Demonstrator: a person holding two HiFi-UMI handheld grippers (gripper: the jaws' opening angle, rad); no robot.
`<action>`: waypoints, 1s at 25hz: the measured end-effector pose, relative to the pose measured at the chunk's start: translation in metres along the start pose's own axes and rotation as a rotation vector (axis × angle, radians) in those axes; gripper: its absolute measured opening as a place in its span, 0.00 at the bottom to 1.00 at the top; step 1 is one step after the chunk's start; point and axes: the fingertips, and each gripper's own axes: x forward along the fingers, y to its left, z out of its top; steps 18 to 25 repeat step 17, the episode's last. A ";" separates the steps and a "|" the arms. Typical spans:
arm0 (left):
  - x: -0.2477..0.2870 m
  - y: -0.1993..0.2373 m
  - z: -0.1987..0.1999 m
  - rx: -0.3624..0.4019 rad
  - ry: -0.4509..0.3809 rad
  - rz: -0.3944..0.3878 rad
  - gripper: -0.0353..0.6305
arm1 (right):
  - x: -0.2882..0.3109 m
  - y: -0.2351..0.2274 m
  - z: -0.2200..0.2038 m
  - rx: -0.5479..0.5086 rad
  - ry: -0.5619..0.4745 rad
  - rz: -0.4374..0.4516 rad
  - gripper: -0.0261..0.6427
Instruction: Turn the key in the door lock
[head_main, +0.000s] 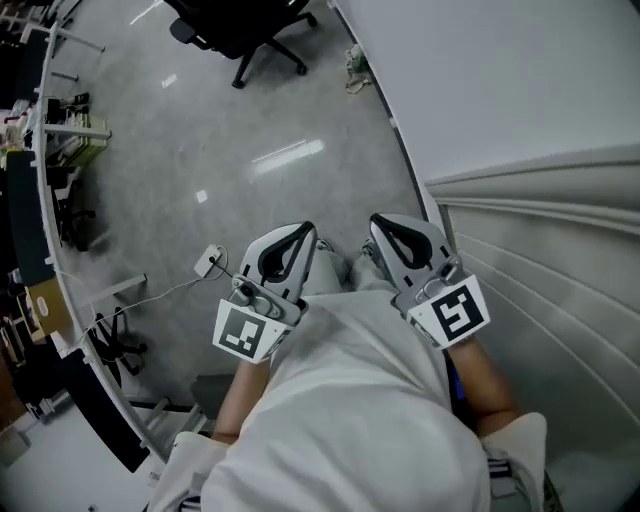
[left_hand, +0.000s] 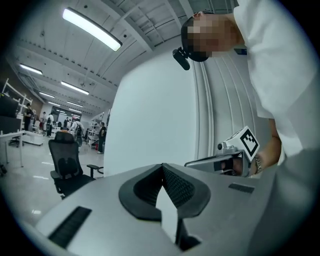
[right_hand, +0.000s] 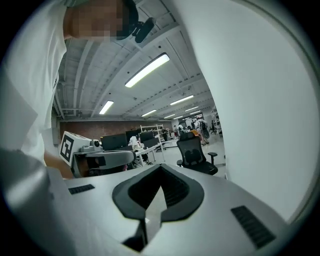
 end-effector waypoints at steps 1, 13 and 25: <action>-0.005 0.009 -0.006 -0.006 0.008 0.023 0.06 | 0.009 0.006 -0.006 0.021 0.009 0.018 0.04; -0.004 0.177 -0.023 -0.090 -0.010 0.023 0.06 | 0.168 0.039 -0.032 0.110 0.162 0.023 0.04; -0.004 0.259 -0.008 -0.097 0.008 -0.033 0.06 | 0.242 0.054 -0.012 0.127 0.148 -0.040 0.04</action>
